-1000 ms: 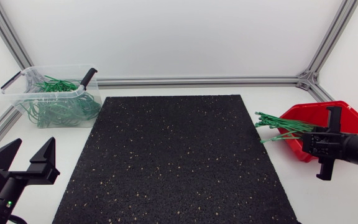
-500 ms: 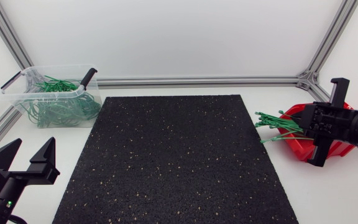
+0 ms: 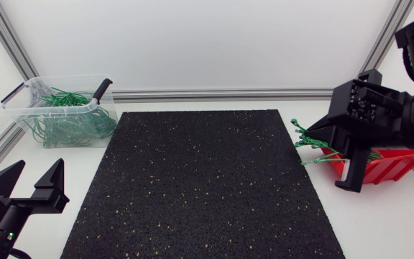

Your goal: Take a green cable tie from the red box, thread the tail through the head to close it, then place it in the transparent bin on the left.

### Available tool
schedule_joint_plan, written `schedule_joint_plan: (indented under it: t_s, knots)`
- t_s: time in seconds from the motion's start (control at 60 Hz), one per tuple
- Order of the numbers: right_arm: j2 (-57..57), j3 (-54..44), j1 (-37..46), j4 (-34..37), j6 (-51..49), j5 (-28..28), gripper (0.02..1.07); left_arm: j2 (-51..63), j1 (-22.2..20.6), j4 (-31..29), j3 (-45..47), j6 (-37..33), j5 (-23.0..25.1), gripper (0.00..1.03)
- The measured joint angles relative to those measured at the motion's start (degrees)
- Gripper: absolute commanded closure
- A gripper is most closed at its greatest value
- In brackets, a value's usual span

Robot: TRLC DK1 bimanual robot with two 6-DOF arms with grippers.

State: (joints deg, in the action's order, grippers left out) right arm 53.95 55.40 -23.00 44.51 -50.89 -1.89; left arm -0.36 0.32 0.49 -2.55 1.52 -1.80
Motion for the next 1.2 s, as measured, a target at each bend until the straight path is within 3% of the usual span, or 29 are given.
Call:
schedule_joint_plan:
  t_s: [0.183, 0.417, 0.55, 0.717, 0.983, 1.083, 1.2]
  knots:
    - [4.4, 2.0, -5.9, 4.7, 8.9, -3.1, 1.01, 6.6, 0.1, -3.1, -4.0, 0.5, 1.1, 0.03]
    - [13.1, 4.3, -7.1, 6.8, 17.6, -12.2, 1.01, 22.1, 7.4, -9.4, -15.5, 2.7, 12.1, 0.03]
    - [16.5, 5.4, -8.1, 6.9, 21.0, -17.8, 1.01, 30.2, 7.8, -14.7, -21.6, 2.3, 12.5, 0.03]
    - [20.5, 7.8, -8.5, 7.0, 23.3, -27.1, 1.01, 37.9, 7.8, -19.6, -28.3, -3.1, 12.6, 0.03]
    - [25.2, 11.7, -7.2, 6.8, 24.0, -41.4, 1.01, 41.4, 1.2, -19.6, -33.5, -4.6, 14.6, 0.05]
    - [26.2, 11.8, -6.2, 6.0, 24.4, -45.9, 1.01, 42.0, -1.2, -19.6, -35.1, -4.6, 19.5, 0.07]
    - [26.8, 11.7, -5.7, 2.7, 25.6, -49.7, 1.01, 44.0, -1.9, -19.5, -37.3, -4.5, 28.8, 0.06]
